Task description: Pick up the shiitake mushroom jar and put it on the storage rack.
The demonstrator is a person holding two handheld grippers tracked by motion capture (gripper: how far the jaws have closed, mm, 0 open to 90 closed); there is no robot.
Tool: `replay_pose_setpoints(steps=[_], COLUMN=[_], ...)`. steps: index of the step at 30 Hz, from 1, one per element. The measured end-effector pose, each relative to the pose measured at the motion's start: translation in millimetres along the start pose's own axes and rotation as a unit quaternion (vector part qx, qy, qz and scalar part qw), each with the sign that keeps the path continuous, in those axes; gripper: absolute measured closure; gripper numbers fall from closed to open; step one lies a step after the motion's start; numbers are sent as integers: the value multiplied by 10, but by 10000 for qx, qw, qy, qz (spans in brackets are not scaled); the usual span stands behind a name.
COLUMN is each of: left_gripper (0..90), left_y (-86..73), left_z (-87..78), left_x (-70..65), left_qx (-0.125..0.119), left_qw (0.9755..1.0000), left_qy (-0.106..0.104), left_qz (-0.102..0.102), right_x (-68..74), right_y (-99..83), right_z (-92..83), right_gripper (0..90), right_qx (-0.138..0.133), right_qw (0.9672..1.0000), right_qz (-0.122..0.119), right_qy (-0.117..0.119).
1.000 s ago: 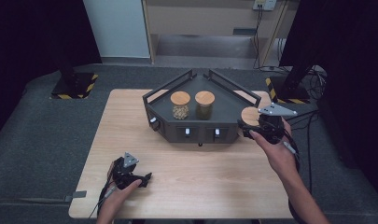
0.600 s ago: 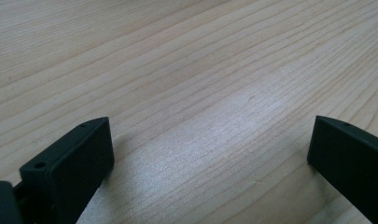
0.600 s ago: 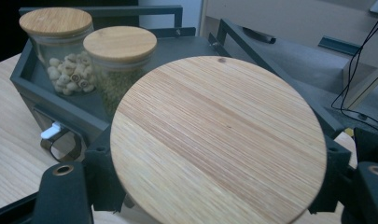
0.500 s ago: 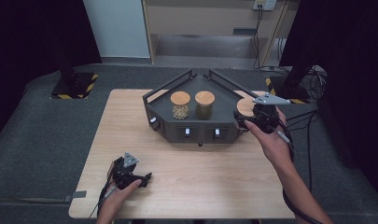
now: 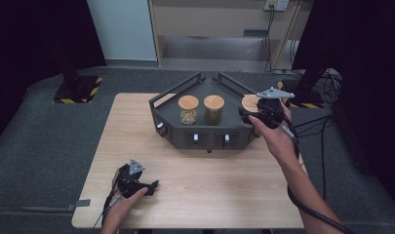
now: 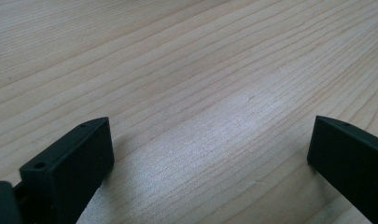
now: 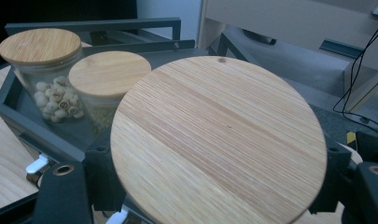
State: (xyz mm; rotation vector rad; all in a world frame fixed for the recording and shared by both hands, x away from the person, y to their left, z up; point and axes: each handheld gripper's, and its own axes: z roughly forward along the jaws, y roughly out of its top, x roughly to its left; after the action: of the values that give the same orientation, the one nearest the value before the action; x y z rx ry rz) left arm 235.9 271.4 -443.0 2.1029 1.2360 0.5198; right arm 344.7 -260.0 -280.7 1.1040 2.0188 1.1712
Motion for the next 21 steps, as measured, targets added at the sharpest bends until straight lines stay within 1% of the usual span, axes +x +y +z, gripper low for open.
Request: replay_pose_setpoints(steps=[6, 12, 15, 18, 21], left_gripper=[0, 0, 0, 0, 0], left_y=[0, 0, 2, 1, 4], left_z=[0, 0, 1, 1, 3], left_x=[0, 0, -3, -5, -22], left_qx=[0, 0, 2, 1, 2], left_qw=[10000, 10000, 10000, 10000, 10000], left_qy=[-1, 0, 6, 11, 42], left_qz=[-1, 1, -3, -8, -31], right_x=[13, 33, 34, 31, 32], right_y=[48, 90, 109, 141, 204], right_z=[70, 186, 220, 253, 292], right_gripper=[257, 257, 257, 257, 257], right_qx=[23, 81, 82, 88, 154], right_qw=[10000, 10000, 10000, 10000, 9998], right_qz=[-26, -56, -29, -27, -79], right_qy=[5, -1, 11, 15, 25])
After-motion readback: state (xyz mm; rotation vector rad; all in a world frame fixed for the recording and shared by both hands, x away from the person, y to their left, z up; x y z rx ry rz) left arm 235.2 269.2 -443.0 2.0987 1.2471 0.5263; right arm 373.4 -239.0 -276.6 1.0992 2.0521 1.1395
